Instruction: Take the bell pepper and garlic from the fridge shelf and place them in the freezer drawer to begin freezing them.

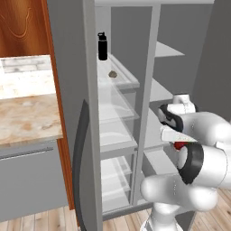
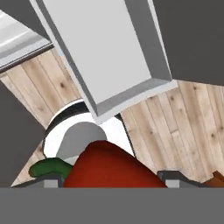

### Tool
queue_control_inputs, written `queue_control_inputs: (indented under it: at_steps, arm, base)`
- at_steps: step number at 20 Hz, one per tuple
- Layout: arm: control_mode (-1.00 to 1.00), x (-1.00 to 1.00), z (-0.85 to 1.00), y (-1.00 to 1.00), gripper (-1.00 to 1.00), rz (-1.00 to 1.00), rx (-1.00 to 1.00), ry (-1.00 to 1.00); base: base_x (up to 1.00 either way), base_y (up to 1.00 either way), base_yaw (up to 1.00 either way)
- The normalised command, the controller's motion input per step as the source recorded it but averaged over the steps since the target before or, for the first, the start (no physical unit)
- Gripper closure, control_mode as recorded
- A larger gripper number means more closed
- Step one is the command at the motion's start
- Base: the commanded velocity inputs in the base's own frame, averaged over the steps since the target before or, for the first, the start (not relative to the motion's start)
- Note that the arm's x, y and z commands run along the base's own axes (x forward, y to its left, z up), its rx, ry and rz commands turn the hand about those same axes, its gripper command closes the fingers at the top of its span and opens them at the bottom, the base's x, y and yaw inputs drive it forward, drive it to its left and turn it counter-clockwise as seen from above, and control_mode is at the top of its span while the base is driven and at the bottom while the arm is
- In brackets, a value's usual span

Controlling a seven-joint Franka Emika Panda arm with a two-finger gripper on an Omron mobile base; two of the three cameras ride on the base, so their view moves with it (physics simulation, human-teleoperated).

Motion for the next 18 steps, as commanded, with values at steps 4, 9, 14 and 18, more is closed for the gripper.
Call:
queue_control_inputs:
  at_steps: [4, 9, 14, 18]
  arm:
    - [-1.0, 0.36, -0.71, -0.42, 1.0, -0.37, 0.04, 0.29]
    - [-1.0, 0.37, -0.57, -0.17, 1.0, -0.32, 0.02, 0.11]
    - [-1.0, 0.42, -0.79, -0.08, 1.0, -0.22, 0.0, 0.06]
    - [-1.0, 0.47, -0.78, -0.04, 1.0, -0.15, 0.0, 0.0]
  base:
    - [0.0, 0.0, 0.0]
    - [0.0, 0.0, 0.0]
    - [0.0, 0.0, 0.0]
    - [0.0, 0.0, 0.0]
